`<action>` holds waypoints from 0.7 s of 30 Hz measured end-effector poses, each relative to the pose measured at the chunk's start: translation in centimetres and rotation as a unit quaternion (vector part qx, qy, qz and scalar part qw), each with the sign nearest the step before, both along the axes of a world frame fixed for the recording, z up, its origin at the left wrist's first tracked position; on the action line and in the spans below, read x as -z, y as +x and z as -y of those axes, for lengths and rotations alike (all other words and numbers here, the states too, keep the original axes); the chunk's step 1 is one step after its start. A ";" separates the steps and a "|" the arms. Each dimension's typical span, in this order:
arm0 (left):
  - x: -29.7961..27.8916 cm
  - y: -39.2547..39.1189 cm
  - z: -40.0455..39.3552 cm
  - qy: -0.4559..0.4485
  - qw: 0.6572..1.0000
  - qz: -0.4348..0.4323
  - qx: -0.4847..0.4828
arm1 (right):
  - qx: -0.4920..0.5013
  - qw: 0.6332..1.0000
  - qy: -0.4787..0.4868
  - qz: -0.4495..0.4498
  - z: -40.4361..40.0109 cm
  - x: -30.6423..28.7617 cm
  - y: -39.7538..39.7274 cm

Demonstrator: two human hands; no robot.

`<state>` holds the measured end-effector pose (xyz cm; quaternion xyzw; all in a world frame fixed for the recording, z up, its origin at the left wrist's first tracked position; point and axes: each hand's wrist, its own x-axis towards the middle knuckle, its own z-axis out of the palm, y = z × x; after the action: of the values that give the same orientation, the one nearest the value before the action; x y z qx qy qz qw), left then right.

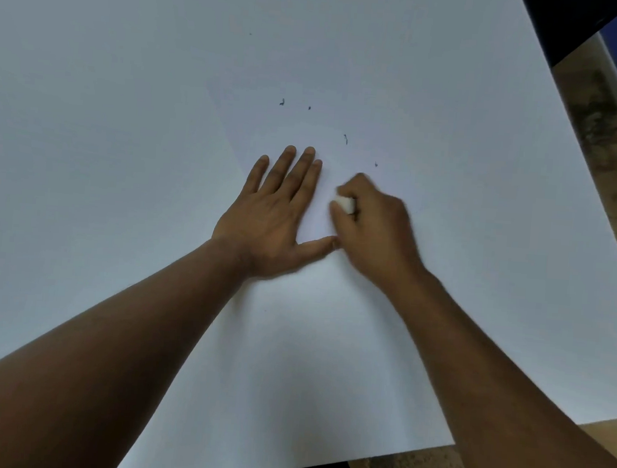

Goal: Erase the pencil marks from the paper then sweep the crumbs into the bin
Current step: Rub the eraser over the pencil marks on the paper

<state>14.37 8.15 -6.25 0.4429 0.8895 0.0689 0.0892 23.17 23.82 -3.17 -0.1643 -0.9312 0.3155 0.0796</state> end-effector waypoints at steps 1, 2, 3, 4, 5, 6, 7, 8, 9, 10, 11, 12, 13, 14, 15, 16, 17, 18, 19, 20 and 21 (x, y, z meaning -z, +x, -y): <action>0.1 0.0 0.1 0.001 1.000 -0.002 0.004 | -0.040 0.999 0.014 0.003 1.3 0.0 -0.3; 0.1 -0.1 0.1 0.002 1.000 -0.002 0.005 | -0.067 0.997 0.036 0.004 2.0 0.1 -0.6; 0.1 -0.1 0.2 0.003 1.000 0.000 0.003 | -0.078 0.995 0.060 0.004 2.1 0.1 -0.9; 0.0 -0.1 0.1 0.002 1.000 0.002 -0.001 | -0.071 0.994 0.082 0.007 1.6 0.2 -1.1; 0.0 0.0 0.1 0.001 1.000 0.005 -0.007 | -0.052 0.994 0.099 0.014 0.5 0.3 -1.2; -0.1 0.0 0.0 -0.002 1.000 0.009 -0.011 | -0.021 0.994 0.109 0.021 -0.9 0.4 -1.4; -0.1 0.0 -0.1 -0.006 1.000 0.014 -0.012 | 0.015 0.993 0.111 0.027 -2.4 0.4 -1.4; -0.2 0.0 -0.1 -0.008 1.000 0.016 -0.012 | 0.046 0.993 0.103 0.034 -3.9 0.2 -1.3; -0.2 0.0 0.0 -0.009 1.000 0.018 -0.012 | 0.066 0.993 0.089 0.040 -4.9 0.0 -1.3; -0.2 0.0 0.0 -0.008 1.000 0.019 -0.012 | 0.074 0.993 0.080 0.041 -5.4 -0.1 -1.3; -0.2 -0.1 0.0 -0.007 1.000 0.020 -0.012 | 0.075 0.994 0.073 0.036 -5.3 -0.2 -1.3; -0.1 -0.1 0.0 -0.005 1.000 0.021 -0.012 | 0.071 0.995 0.065 0.027 -4.8 -0.2 -1.4; 0.0 0.0 0.0 -0.002 1.000 0.020 -0.013 | 0.057 0.997 0.057 0.015 -3.9 -0.3 -1.5; 0.0 0.0 0.0 0.002 1.000 0.018 -0.014 | 0.034 0.998 0.045 0.005 -2.6 -0.3 -1.5; 0.0 0.0 0.0 0.008 1.000 0.016 -0.014 | 0.003 0.999 0.032 -0.001 -1.1 -0.2 -1.5; 0.1 0.0 0.1 0.013 1.000 0.012 -0.011 | -0.032 0.999 0.024 -0.001 0.3 -0.2 -1.5; 0.1 0.0 0.1 0.016 1.000 0.009 -0.006 | -0.062 0.998 0.028 0.006 1.4 -0.1 -1.3; 0.1 -0.1 0.1 0.015 1.000 0.007 -0.001 | -0.081 0.996 0.043 0.014 1.9 0.0 -1.2; 0.1 -0.1 0.1 0.011 1.000 0.007 0.000 | -0.082 0.994 0.065 0.024 1.6 0.1 -1.2; 0.2 -0.1 0.1 0.006 1.000 0.009 -0.002 | -0.067 0.993 0.086 0.035 0.7 0.1 -1.3; 0.1 -0.1 0.0 0.001 1.000 0.014 -0.006 | -0.039 0.993 0.098 0.043 -0.6 0.0 -1.4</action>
<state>14.25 8.11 -6.39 0.4369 0.8906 0.0764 0.1007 21.79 24.38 -3.20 -0.1321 -0.9660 0.2180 0.0432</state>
